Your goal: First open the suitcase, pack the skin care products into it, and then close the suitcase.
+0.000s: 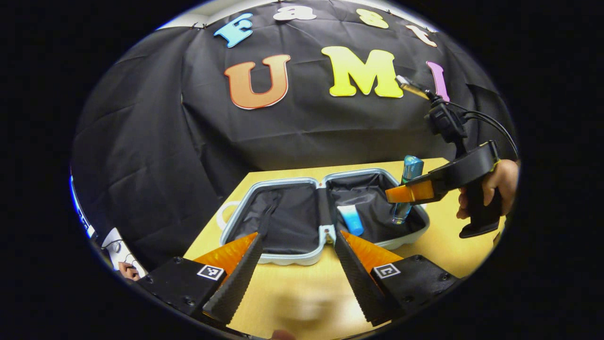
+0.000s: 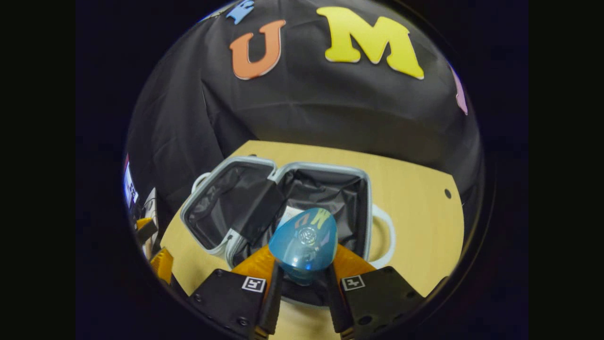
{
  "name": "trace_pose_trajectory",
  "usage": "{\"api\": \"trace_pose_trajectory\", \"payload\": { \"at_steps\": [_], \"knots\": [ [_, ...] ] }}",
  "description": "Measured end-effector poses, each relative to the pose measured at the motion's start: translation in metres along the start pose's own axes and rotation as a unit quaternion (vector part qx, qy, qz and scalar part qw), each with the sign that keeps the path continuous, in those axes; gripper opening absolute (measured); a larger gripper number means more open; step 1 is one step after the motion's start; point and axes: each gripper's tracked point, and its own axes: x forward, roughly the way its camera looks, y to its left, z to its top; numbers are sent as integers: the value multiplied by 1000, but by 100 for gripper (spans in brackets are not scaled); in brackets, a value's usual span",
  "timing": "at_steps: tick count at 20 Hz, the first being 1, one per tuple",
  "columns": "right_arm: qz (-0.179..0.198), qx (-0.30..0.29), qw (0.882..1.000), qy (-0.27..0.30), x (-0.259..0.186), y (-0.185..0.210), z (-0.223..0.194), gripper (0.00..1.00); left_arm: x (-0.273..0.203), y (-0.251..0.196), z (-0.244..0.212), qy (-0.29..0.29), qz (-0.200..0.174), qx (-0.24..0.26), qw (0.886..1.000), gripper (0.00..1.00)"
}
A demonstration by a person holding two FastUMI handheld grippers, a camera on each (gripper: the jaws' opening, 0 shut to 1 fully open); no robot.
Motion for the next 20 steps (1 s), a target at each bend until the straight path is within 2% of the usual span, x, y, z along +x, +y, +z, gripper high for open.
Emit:
{"api": "trace_pose_trajectory", "payload": {
  "at_steps": [4,5,10,12,16,19,20],
  "knots": [
    [-22,28,998,47,34,-2,-20,41,-11,27,-9,3,9,-27,1000,99],
    [-22,37,998,50,39,-3,-22,39,-9,32,-12,4,9,-31,999,99],
    [-40,50,997,37,64,-11,-6,41,-5,56,-38,33,27,-59,997,99],
    [-51,62,996,41,77,-15,-2,42,-6,62,-37,35,27,-73,996,99],
    [-82,76,990,88,105,-24,-19,42,-4,79,-36,35,38,-75,996,99],
    [-96,75,989,78,110,-26,-12,43,2,89,-32,28,42,-82,995,99],
    [-96,71,990,78,110,-24,-10,47,5,90,-31,24,38,-82,996,99]
  ]
}}
